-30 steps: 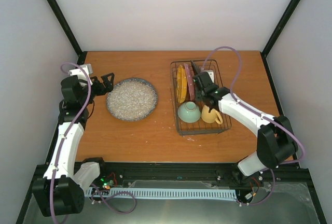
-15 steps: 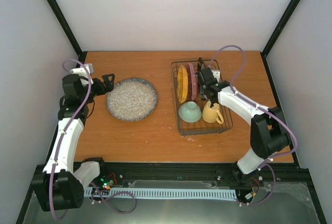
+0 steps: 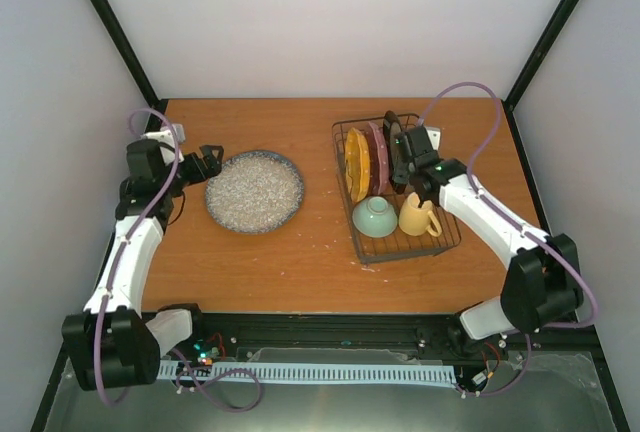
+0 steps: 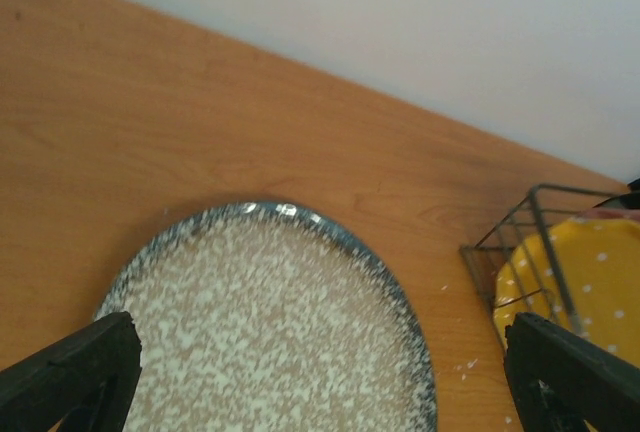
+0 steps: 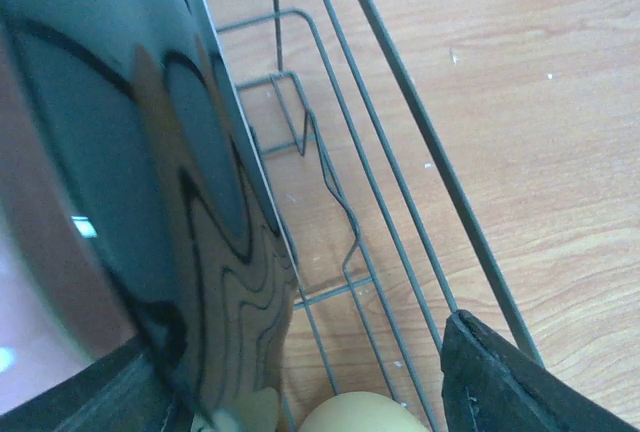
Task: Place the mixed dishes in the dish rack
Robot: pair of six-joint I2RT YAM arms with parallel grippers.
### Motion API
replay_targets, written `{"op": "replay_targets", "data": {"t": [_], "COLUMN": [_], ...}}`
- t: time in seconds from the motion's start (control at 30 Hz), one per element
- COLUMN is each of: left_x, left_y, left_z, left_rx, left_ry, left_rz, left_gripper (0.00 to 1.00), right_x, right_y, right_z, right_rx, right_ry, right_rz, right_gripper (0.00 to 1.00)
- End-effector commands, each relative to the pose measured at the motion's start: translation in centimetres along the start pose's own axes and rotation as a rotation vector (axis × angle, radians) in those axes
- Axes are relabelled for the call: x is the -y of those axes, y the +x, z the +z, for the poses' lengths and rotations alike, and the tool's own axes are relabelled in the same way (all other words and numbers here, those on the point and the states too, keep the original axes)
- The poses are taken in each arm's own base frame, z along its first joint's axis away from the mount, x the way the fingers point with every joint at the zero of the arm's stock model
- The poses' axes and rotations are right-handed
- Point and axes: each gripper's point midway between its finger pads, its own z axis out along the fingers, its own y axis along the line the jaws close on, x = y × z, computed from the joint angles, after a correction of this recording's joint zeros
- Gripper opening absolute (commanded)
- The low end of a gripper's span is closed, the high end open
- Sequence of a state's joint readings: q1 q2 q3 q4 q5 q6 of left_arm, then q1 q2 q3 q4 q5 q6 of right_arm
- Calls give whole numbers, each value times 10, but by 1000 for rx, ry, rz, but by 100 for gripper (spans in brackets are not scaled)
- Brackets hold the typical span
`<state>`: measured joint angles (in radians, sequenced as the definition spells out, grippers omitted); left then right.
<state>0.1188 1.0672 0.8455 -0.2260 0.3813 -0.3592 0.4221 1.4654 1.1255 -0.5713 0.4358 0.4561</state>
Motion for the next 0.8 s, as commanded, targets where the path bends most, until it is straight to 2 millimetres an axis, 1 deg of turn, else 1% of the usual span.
{"op": "replay_targets", "data": {"t": [0.0,0.17,0.27,0.4,0.47,0.6,0.67,0.77], "left_x": [-15,-36,-51,-72,-79,-91,-94,-93], "left_y": [13,38,52,70,80,99,106,109], "left_z": [13,26,30,32,34,38,39,39], "left_rx": [-97,-196,-249,-304,-332,-380,-393,-395], "left_ry": [-46,-99,-124,-177,-185,-197,-198,-190], "left_rz": [-42,-103,-149,-199,-218,-252,-259,-269], "left_gripper": [100,100,100,100,100,99,99,99], "right_x": [14,16,23,32,38,40,39,31], "right_y": [-43,-66,-80,-89,-88,-82,-79,-74], "right_z": [-33,-67,-88,-108,-111,-109,-106,-101], "right_rx": [155,240,296,347,351,339,331,307], "right_ry": [-11,-68,-76,-75,-55,-43,-51,-82], "right_rz": [80,106,120,129,128,114,108,91], "right_gripper": [65,67,70,73,75,75,75,75]}}
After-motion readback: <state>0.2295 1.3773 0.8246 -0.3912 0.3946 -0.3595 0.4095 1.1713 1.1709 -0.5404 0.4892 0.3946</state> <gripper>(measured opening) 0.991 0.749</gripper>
